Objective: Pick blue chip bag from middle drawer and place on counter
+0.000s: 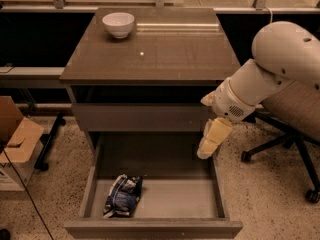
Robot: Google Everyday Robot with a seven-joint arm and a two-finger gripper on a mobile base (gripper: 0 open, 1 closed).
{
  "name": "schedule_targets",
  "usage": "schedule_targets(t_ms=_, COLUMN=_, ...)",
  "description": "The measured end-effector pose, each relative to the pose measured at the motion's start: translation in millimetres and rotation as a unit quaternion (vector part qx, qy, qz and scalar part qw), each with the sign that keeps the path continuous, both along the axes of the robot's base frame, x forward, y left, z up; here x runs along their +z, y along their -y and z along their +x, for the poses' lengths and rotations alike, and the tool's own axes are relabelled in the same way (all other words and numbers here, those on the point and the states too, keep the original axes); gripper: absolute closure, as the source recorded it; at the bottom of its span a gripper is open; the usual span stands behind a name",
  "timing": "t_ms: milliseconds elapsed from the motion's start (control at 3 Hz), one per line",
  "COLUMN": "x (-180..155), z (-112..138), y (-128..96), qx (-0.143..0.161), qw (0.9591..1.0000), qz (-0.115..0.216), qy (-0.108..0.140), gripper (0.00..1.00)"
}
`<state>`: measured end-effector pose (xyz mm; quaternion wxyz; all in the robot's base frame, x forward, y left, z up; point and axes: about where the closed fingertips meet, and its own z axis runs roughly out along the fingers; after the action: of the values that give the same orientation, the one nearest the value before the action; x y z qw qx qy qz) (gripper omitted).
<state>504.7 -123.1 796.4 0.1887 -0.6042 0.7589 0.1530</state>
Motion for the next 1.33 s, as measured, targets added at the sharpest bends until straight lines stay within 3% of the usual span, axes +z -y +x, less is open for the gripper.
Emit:
schedule_targets(t_ms=333, x=-28, z=4, y=-19, qx=0.011, qw=0.9999, qz=-0.003, qy=0.002, gripper=0.0)
schedule_targets(t_ms=667, x=-87, z=16, y=-51, qx=0.038, qw=0.9991, qz=0.016, qy=-0.012, gripper=0.0)
schedule_targets(t_ms=1000, x=-127, z=24, y=-67, qx=0.053, qw=0.9974, qz=0.039, qy=-0.028, gripper=0.0)
schedule_targets(t_ms=1333, x=-132, z=24, y=-68, qx=0.054, qw=0.9972, qz=0.04, qy=-0.032, gripper=0.0)
